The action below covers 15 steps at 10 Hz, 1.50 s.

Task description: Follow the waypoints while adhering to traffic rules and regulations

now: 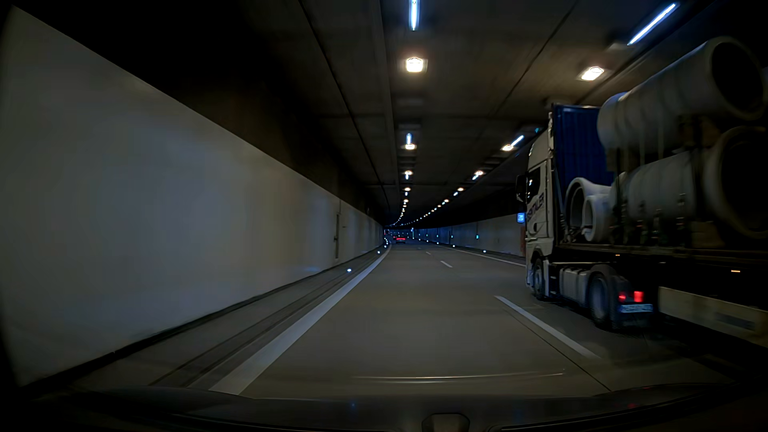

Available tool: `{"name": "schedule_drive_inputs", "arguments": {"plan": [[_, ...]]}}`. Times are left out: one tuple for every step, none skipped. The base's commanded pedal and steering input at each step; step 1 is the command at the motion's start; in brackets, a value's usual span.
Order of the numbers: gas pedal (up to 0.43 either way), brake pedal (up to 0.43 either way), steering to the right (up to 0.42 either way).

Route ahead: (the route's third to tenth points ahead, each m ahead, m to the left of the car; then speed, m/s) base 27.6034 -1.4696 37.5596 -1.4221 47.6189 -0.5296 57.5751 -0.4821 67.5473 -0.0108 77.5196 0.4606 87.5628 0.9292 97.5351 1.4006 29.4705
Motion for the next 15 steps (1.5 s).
{"name": "schedule_drive_inputs", "arguments": {"plan": [[0.11, 0.0, -0.005], [0.11, 0.0, -0.004], [0.098, 0.0, -0.003], [0.087, 0.0, -0.003], [0.087, 0.0, -0.003], [0.087, 0.0, -0.003], [0.087, 0.0, -0.003], [0.087, 0.0, -0.003], [0.11, 0.0, -0.003], [0.13, 0.0, -0.003], [0.15, 0.0, -0.003], [0.157, 0.0, -0.003], [0.177, 0.0, -0.002], [0.177, 0.0, -0.001], [0.177, 0.0, -0.001]]}}
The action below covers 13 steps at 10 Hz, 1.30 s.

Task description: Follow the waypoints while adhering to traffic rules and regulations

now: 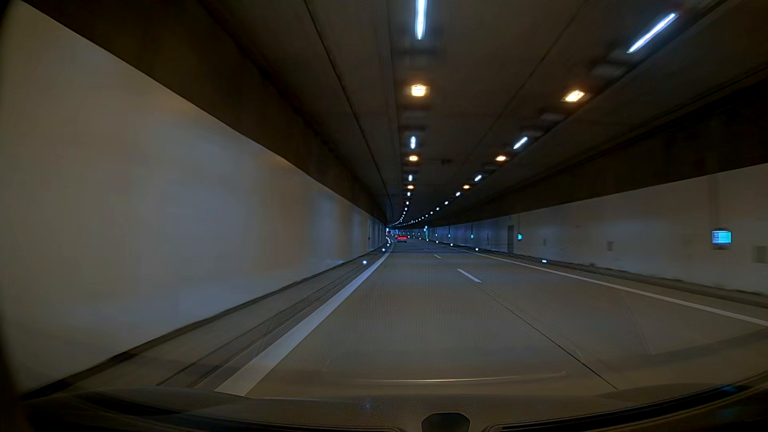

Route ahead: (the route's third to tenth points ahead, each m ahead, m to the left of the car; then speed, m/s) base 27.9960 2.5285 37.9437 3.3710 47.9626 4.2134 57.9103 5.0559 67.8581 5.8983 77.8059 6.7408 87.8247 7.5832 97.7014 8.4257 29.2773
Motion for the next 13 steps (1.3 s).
{"name": "schedule_drive_inputs", "arguments": {"plan": [[0.189, 0.0, -0.001], [0.189, 0.0, -0.001], [0.189, 0.0, -0.001], [0.189, 0.0, -0.001], [0.189, 0.0, -0.001], [0.189, 0.0, -0.001], [0.189, 0.0, -0.001], [0.189, 0.0, -0.001], [0.189, 0.0, 0.0], [0.189, 0.0, -0.001], [0.189, 0.0, 0.0], [0.177, 0.0, 0.0], [0.177, 0.0, -0.001]]}}
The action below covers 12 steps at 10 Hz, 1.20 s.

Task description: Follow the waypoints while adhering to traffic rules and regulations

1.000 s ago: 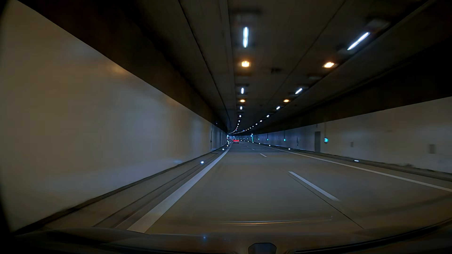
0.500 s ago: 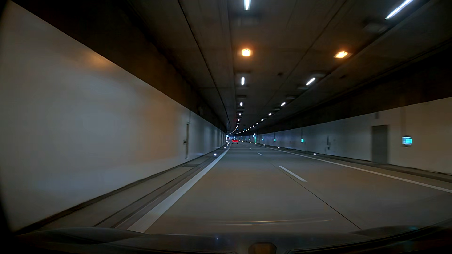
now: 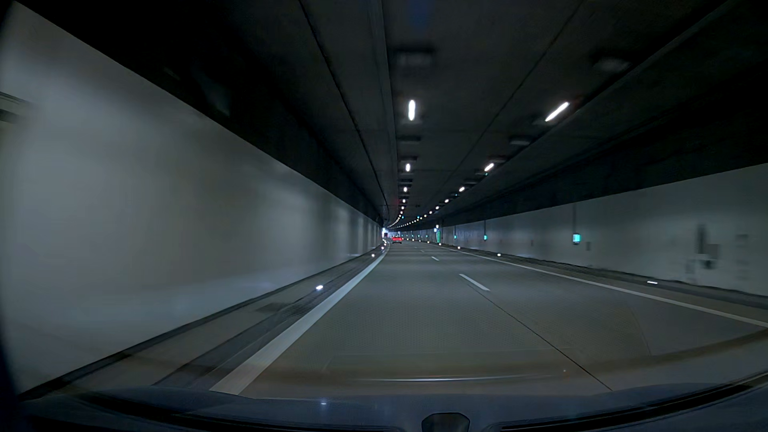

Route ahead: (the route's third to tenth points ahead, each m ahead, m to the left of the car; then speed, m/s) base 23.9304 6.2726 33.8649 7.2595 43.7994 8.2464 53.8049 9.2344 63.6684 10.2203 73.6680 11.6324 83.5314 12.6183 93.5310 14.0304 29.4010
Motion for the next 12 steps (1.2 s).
{"name": "schedule_drive_inputs", "arguments": {"plan": [[0.177, 0.0, -0.001], [0.177, 0.0, 0.0], [0.177, 0.0, 0.0], [0.177, 0.0, 0.001], [0.177, 0.0, 0.002], [0.177, 0.0, 0.003], [0.169, 0.0, 0.003], [0.169, 0.0, 0.003], [0.169, 0.0, 0.003], [0.15, 0.0, 0.003], [0.138, 0.0, 0.003], [0.138, 0.0, 0.003]]}}
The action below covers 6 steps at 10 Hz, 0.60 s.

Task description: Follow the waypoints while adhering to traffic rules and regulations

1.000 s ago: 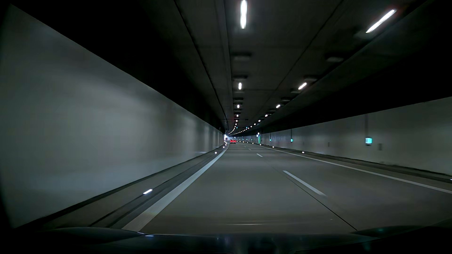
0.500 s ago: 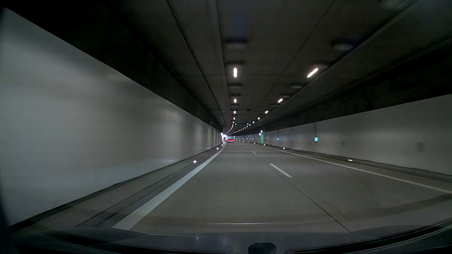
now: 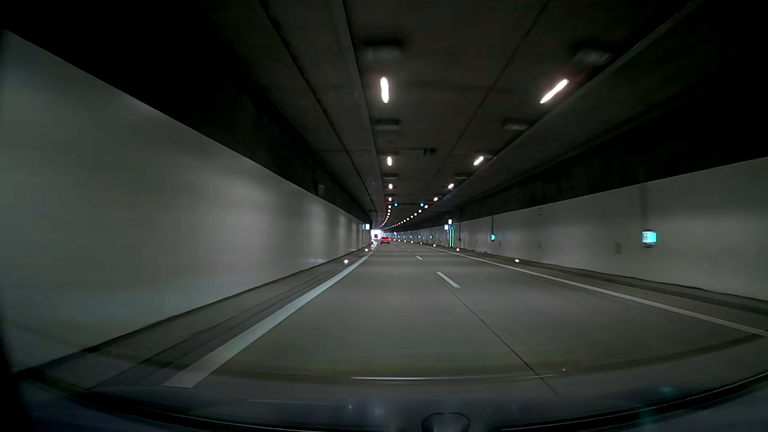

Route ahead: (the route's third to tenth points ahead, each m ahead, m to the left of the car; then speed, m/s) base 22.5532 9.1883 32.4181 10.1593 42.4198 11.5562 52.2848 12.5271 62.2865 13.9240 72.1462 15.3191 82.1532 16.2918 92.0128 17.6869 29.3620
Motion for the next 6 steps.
{"name": "schedule_drive_inputs", "arguments": {"plan": [[0.138, 0.0, 0.003], [0.138, 0.0, 0.003], [0.138, 0.0, 0.002], [0.138, 0.0, 0.002], [0.138, 0.0, 0.001], [0.138, 0.0, 0.0]]}}
